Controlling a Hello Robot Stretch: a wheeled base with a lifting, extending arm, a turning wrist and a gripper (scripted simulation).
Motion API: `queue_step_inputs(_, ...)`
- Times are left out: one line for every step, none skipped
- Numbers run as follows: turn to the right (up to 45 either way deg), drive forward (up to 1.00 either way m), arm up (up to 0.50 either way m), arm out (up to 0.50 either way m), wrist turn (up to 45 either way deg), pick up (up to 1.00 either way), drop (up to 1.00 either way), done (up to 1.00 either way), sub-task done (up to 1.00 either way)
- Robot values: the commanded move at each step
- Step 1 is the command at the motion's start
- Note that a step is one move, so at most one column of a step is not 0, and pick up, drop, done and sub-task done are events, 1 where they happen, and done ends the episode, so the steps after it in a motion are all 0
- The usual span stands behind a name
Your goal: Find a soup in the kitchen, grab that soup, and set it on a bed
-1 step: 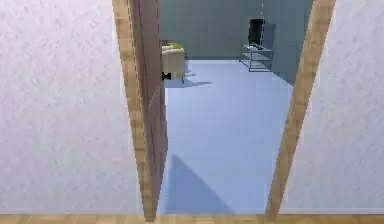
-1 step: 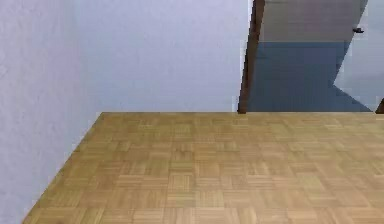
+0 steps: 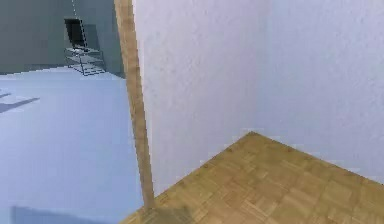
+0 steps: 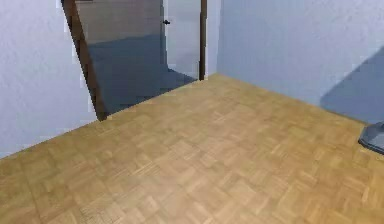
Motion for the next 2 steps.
queue_step_inputs(45.0,0.0,0.0,0.0,0.0,0.0,0.0,0.0,0.0)
queue_step_inputs(33.0,0.0,0.0,0.0,0.0,0.0,0.0,0.0,0.0)
